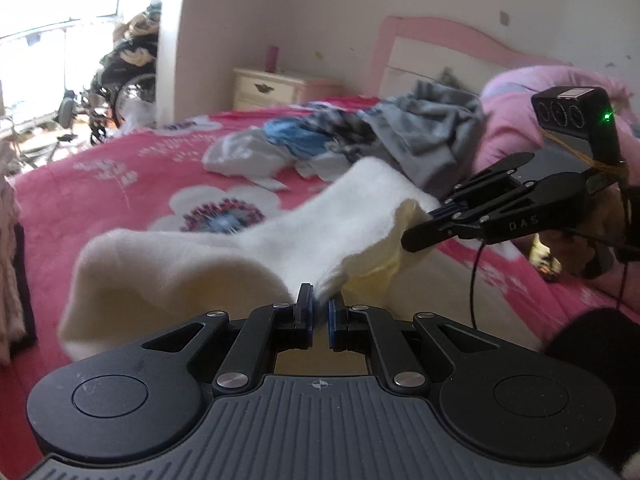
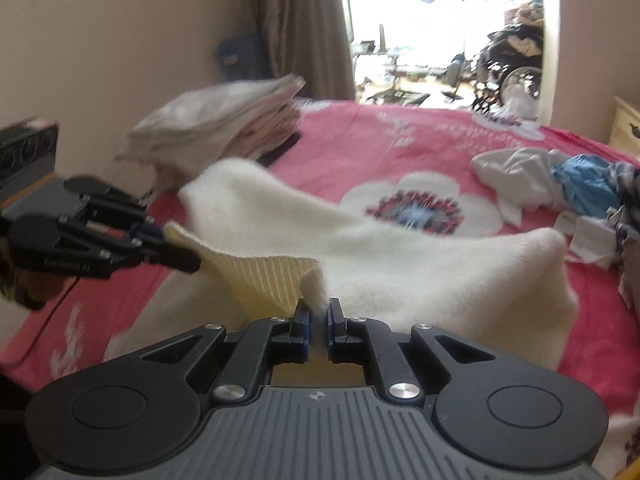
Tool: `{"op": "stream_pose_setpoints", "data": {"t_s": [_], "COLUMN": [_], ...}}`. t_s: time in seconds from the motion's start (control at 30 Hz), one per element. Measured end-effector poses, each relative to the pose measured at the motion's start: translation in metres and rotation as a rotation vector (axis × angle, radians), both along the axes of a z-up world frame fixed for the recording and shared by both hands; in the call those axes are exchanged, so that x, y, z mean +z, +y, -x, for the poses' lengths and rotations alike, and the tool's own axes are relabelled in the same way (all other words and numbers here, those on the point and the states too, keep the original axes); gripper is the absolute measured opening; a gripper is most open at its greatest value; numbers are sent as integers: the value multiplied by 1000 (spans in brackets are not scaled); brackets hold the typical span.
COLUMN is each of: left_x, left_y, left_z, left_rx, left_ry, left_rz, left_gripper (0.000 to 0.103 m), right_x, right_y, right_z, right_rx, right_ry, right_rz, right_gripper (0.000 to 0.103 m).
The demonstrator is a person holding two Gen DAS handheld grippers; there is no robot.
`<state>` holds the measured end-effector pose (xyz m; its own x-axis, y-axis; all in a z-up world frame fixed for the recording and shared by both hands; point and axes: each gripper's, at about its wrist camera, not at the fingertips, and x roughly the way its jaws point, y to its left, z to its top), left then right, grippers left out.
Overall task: Fold clothes
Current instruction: 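Grasp the ribbed edge with the left gripper and lift it with both grippers, then lay the ribbed edge over the sweater and open both grippers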
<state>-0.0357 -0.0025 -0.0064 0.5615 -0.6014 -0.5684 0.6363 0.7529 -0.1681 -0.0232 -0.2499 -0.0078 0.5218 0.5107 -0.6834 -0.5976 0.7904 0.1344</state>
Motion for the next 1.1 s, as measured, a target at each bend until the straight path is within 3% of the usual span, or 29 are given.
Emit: {"op": "stream_pose_setpoints", "data": {"t_s": [0.37, 0.73, 0.87, 1.0, 1.1], "left_x": [-22, -44, -59, -81, -83], "left_y": [1, 0, -6, -12, -6], "left_z": [64, 81, 86, 85, 83], "left_rx": [-119, -196, -242, -280, -272], "left_ry": [83, 135, 110, 155, 205], "left_rz": [-29, -72, -137, -205, -186], "left_gripper": [5, 5, 5, 12, 17], "right_x": [-17, -30, -42, -59, -61], "right_y": [14, 17, 25, 37, 37], "right_z": [65, 84, 86, 93, 103], "right_rx": [132, 201, 236, 282, 314], "right_ry": [112, 153, 158, 189, 206], "right_rz": [114, 192, 267, 370, 406], "right_gripper": [9, 9, 9, 17, 27]}}
